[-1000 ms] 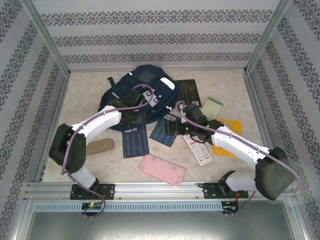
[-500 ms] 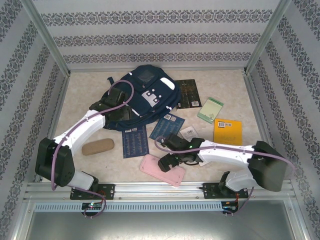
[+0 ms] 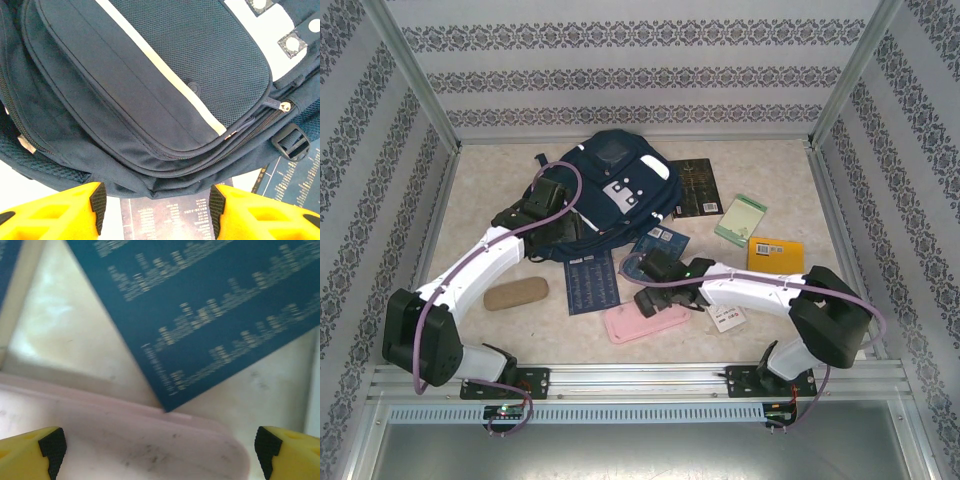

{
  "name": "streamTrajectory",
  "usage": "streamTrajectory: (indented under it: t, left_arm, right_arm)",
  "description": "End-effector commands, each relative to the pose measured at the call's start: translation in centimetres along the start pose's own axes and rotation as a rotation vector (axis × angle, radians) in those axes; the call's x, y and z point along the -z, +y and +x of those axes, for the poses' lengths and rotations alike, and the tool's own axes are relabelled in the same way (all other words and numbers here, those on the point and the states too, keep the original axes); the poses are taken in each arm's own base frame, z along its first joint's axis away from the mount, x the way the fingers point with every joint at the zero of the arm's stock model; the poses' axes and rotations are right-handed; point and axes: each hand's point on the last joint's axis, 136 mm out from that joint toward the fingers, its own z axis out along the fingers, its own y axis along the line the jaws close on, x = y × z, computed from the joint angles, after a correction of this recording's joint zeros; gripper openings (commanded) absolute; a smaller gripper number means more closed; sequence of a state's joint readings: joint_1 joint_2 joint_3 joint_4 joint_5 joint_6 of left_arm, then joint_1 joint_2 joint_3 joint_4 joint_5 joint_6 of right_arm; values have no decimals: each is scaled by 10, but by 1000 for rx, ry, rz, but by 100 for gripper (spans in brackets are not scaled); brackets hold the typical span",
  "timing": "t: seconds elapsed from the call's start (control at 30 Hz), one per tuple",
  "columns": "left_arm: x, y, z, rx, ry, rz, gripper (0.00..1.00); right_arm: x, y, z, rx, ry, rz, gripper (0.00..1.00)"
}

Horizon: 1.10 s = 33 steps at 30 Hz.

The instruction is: Pack the student bag

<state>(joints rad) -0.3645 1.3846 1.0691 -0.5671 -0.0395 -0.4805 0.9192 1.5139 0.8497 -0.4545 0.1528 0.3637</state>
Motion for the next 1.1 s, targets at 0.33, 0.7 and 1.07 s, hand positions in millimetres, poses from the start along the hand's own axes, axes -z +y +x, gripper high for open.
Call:
streamTrajectory:
  t: [0.33, 0.7, 1.07]
  left_arm:
    - [-17, -44, 18, 34, 60, 167, 57]
    - [-56, -81, 64, -43, 184, 149, 47]
    - [-87, -58, 71, -74, 214, -19, 35]
  right_arm:
    - [45, -48, -89, -377, -209, -209, 92]
    - [5, -69, -164, -748, -159, -439, 61]
    - [-49, -90, -181, -897, -84, -442, 45]
